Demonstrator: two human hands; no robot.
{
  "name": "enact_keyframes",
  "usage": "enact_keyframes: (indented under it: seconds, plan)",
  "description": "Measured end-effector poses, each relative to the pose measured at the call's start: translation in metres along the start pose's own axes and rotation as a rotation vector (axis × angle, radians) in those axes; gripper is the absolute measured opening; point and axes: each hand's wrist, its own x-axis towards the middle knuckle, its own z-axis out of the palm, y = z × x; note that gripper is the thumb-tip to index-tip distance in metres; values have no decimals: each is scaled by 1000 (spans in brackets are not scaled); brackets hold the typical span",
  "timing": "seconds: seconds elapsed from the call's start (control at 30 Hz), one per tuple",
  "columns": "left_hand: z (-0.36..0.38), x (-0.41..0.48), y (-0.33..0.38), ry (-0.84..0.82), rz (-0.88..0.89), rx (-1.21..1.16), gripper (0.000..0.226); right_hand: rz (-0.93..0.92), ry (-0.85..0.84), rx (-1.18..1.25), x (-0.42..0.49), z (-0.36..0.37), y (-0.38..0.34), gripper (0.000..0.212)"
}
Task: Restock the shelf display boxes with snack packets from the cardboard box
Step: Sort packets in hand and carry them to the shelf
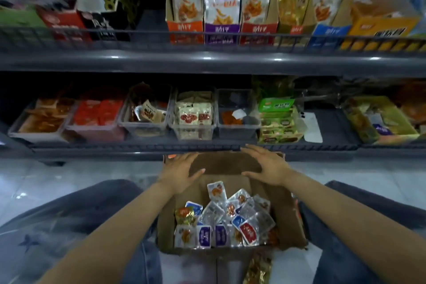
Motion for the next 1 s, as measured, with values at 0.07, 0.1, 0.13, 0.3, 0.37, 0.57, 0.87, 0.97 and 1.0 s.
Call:
enact_keyframes:
  seconds: [0.07, 0.1, 0.13, 0.3, 0.37, 0.57, 0.87, 0.97, 1.0]
  plan:
    - [23, 4, -10, -88, -51, 6, 74, 46, -56, 66, 2, 28, 12, 77]
    - [34, 6, -14, -137, -78, 4, 69, 79, -89, 106, 2, 42, 18, 77]
    - [44, 8, -17, -174, -101, 0, 65, 117, -121, 144, 3, 55, 24, 77]
    - [88, 20, -23, -317, -188, -24, 55, 325, -215, 340, 7, 113, 53, 77]
    - [106, 26, -24, -365, -229, -48, 58, 404, -242, 419, 7, 135, 64, 71]
    - [152, 36, -20, -499, -330, -182, 61, 543, -322, 576, 1, 188, 89, 73]
    - [205, 31, -20, -733, -371, -334, 41, 632, -418, 821, -1, 232, 96, 100]
    - [214, 31, -15, -765, -399, -341, 44, 671, -375, 811, -4, 242, 96, 103]
    - [215, 32, -14, -767, -420, -349, 44, 674, -373, 823, -5, 244, 95, 105]
